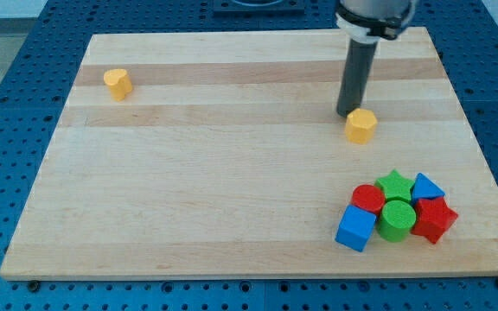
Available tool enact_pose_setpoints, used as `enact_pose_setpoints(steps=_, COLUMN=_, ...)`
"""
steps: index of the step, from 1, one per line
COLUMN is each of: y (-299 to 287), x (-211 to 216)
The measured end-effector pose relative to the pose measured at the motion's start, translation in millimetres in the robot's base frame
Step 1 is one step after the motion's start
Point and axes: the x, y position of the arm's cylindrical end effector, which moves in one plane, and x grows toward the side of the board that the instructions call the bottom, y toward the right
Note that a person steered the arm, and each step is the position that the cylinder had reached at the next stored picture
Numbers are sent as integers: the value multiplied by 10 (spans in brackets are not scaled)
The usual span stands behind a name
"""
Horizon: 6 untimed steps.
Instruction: Push yellow hexagon into blue triangle
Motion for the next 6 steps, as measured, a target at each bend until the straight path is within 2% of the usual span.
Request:
enact_pose_setpoints(steps=3, y=86, x=395)
enact_pose_setpoints(steps=5, y=-4, x=367)
enact_pose_setpoints(steps=6, y=82, x=505)
